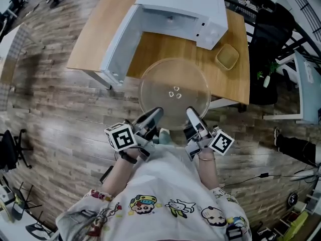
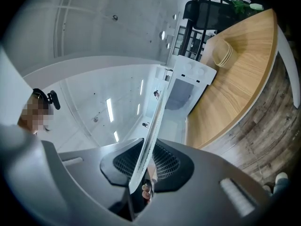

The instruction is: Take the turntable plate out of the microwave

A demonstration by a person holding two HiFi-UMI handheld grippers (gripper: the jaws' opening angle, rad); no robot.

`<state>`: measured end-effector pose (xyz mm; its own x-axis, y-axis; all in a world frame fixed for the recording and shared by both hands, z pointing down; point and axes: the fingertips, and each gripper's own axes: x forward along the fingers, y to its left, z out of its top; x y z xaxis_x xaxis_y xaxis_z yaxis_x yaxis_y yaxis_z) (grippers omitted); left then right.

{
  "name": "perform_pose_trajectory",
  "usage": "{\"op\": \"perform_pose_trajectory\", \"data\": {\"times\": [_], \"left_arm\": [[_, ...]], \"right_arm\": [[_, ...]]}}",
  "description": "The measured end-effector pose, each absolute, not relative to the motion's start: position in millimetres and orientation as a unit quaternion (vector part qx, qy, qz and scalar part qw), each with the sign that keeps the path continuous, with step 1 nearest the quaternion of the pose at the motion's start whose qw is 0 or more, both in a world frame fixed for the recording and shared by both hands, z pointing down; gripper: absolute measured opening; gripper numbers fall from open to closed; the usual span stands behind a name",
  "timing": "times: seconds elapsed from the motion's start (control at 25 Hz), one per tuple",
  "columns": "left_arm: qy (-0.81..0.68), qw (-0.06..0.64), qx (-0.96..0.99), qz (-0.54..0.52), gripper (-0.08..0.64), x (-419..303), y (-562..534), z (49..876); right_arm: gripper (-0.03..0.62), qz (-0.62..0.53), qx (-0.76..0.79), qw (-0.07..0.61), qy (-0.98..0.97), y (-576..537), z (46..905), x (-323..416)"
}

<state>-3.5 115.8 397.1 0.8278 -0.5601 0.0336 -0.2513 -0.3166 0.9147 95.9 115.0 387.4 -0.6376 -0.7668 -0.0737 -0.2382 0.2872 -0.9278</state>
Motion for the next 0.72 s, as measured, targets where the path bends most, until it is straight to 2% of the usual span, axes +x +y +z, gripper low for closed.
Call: {"op": "perform_pose_trajectory", "data": {"times": [0.72], "left_arm": [[-0.245, 0.521, 0.804, -0.151, 0.063, -4, 108, 385]], "right_arm": [[0.072, -0.492, -0.337, 0.262, 0.759, 109, 377, 96]]}}
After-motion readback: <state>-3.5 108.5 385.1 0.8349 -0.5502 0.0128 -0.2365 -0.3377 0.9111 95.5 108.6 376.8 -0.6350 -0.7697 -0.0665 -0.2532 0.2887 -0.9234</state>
